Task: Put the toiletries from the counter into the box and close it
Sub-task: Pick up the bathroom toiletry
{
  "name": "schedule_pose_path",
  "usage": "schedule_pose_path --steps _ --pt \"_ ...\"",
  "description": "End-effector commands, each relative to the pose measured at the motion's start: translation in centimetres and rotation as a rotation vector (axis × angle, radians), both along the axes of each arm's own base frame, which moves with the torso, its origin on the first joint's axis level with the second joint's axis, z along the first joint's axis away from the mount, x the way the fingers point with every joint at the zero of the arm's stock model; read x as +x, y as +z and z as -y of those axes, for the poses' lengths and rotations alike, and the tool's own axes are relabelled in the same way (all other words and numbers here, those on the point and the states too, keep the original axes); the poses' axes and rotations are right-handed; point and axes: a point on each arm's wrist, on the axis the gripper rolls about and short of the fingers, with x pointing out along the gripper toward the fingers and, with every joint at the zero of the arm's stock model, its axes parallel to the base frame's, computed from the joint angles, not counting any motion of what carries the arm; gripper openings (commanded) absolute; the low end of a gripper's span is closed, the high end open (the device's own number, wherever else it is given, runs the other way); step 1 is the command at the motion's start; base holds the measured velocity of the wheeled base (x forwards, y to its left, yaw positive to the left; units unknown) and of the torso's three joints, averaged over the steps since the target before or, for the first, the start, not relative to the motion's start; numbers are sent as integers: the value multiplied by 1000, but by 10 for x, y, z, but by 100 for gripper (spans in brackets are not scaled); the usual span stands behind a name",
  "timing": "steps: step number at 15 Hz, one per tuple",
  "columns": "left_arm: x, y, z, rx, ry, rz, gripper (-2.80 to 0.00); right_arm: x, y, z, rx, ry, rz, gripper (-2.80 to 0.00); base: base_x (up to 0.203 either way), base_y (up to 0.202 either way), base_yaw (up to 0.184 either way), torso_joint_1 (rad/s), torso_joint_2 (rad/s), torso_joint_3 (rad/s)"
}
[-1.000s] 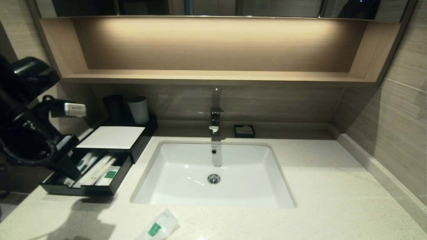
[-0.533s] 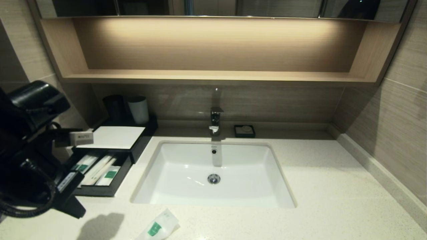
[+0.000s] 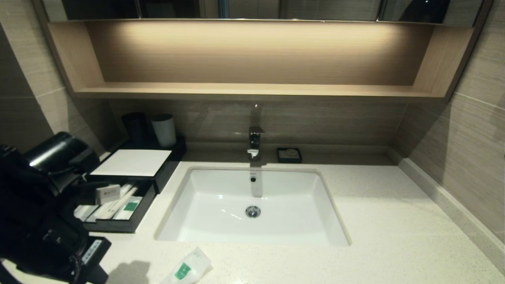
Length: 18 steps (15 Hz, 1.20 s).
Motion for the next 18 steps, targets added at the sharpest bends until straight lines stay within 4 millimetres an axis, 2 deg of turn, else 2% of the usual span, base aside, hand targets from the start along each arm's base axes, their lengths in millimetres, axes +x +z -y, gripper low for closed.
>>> schedule_pose_path --steps 1,10,11,18 --pt "-2 -11 7 15 -19 3 -280 0 0 0 0 0 -2 -280 0 0 0 0 0 0" --pt "12 -23 45 -14 -47 8 -280 0 0 0 0 0 -2 -280 0 0 0 0 0 0" --pt "13 -25 47 -12 -47 2 0 0 0 0 0 0 -2 -280 0 0 0 0 0 0" --pt "23 -43 69 -7 -68 -35 0 0 0 0 0 0 -1 -280 0 0 0 0 0 0"
